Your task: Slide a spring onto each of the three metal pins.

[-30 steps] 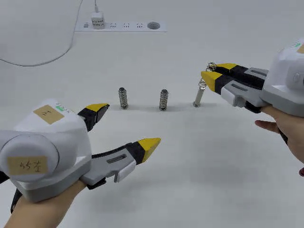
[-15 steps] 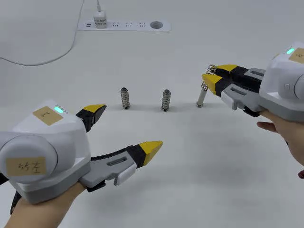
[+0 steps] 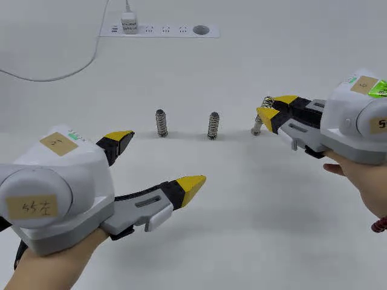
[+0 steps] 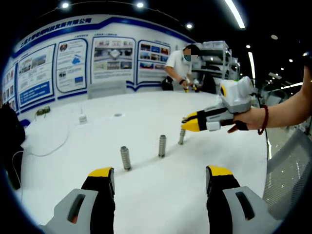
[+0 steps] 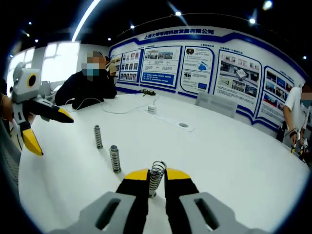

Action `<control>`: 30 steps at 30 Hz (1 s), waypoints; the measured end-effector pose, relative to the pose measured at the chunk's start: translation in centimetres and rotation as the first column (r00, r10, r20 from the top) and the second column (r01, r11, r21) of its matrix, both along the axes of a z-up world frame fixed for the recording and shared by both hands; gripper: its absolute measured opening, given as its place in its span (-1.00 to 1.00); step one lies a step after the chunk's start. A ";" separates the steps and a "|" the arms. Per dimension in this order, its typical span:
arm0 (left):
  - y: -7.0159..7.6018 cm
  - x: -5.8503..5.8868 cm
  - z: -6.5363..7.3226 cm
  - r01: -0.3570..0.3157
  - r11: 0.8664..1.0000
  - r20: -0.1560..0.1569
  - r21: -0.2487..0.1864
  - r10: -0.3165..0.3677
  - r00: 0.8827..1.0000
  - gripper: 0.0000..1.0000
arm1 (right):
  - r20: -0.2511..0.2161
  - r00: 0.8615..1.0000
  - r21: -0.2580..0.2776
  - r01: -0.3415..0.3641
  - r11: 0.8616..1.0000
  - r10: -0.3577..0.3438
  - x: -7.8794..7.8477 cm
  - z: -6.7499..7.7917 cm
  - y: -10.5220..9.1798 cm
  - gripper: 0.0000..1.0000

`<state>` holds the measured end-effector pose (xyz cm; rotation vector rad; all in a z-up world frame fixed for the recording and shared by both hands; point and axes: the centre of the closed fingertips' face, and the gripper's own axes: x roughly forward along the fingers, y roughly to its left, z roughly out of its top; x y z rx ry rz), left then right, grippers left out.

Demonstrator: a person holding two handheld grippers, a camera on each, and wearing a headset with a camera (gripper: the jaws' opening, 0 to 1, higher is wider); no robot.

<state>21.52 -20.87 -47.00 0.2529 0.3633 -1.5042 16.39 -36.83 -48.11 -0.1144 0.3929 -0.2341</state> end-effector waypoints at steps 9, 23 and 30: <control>0.0 0.1 -0.1 -0.001 1.000 0.003 0.005 0.001 1.000 0.54 | -0.026 1.000 0.029 0.008 1.000 -0.007 0.0 -1.3 0.4 -0.76; 0.2 0.5 -0.1 -0.014 1.000 0.004 0.008 0.014 1.000 0.52 | -0.039 0.999 0.076 0.038 0.996 -0.035 -0.5 -2.3 0.5 -0.76; 0.2 0.7 -0.2 -0.019 1.000 0.007 0.013 0.019 1.000 0.51 | -0.029 0.998 0.104 0.051 0.993 -0.048 -0.4 -2.2 0.6 -0.76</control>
